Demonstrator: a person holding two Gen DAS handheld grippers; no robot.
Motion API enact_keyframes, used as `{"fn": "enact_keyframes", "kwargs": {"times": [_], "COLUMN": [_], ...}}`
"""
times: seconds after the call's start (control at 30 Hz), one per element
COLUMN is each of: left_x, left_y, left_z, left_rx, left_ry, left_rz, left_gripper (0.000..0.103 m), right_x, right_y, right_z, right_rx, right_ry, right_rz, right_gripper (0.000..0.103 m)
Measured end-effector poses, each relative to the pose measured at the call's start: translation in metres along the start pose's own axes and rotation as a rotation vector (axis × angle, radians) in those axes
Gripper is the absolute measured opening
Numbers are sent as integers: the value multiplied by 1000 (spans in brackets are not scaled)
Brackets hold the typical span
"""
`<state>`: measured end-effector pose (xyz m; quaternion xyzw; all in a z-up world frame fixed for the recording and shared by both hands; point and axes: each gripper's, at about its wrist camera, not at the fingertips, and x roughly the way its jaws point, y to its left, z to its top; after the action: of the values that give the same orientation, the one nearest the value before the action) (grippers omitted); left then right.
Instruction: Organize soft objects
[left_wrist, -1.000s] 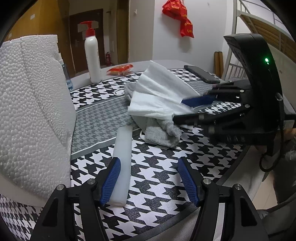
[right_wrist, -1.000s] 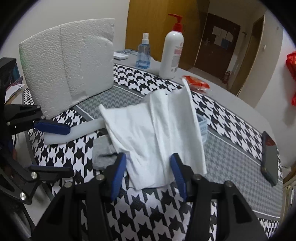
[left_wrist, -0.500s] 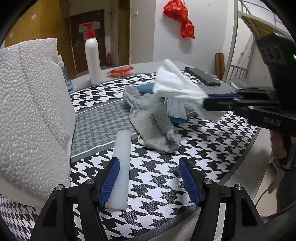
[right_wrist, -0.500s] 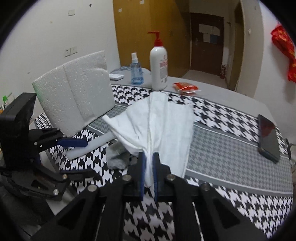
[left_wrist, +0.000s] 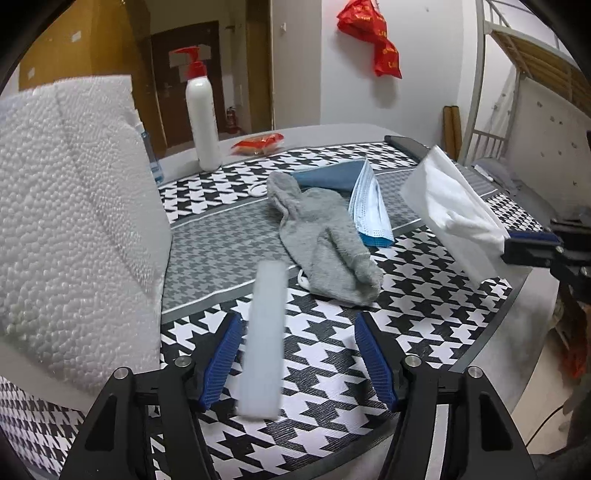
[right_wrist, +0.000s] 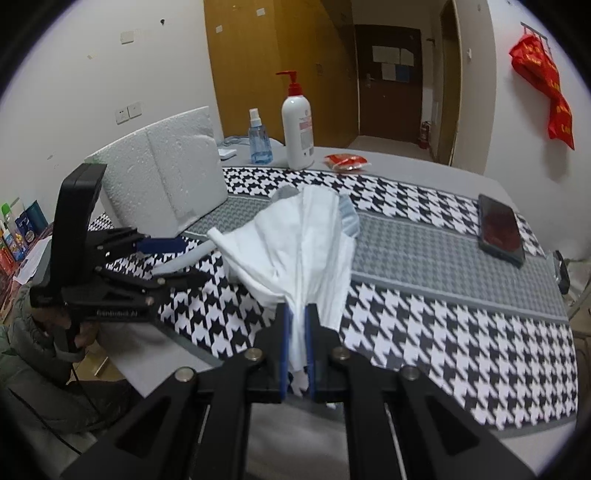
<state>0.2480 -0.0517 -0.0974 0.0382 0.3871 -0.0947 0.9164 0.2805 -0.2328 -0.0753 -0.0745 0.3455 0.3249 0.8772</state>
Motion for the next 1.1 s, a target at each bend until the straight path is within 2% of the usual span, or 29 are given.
{"fn": "enact_keyframes", "kwargs": {"times": [0.17,0.23,0.27,0.3,0.43,0.6,0.67,0.73,0.8,0.9,1.1], "left_x": [4,2,2,1,-2,-17,-26,-34,-44,-51,-54], "left_y": [9,12,13,14,11,10,9,8,5,5,6], "left_z": [-3,-3,-4,-5,-6,-7,-8,-8,-9,-11,-16], "left_rx": [-33,-49,-54,-57,-46,-55,-44,-38,-20,-14,-15], "left_ry": [27,27,29,24,21,-25,-55,-87,-116,-132,-138], "left_rz": [24,21,31,50,50,22,19,6,9,-4,-21], "left_gripper": [38,32,23,21,17,15,15,15,15,15,15], "right_x": [2,2,2,3,7,13,12,11,8,8,22], "right_y": [-1,0,0,1,1,5,8,10,13,16,22], "right_z": [-2,-2,-2,-2,-4,-5,-6,-7,-7,-5,0], "right_rx": [18,22,21,21,26,13,-1,-6,-9,-23,-37], "right_ry": [4,3,6,8,23,43,38,34,20,14,28], "right_rz": [-4,-7,-8,-8,-22,-64,-82,-85,-93,-110,-134], "right_gripper": [11,11,11,11,11,11,21,45,53,55,71]}}
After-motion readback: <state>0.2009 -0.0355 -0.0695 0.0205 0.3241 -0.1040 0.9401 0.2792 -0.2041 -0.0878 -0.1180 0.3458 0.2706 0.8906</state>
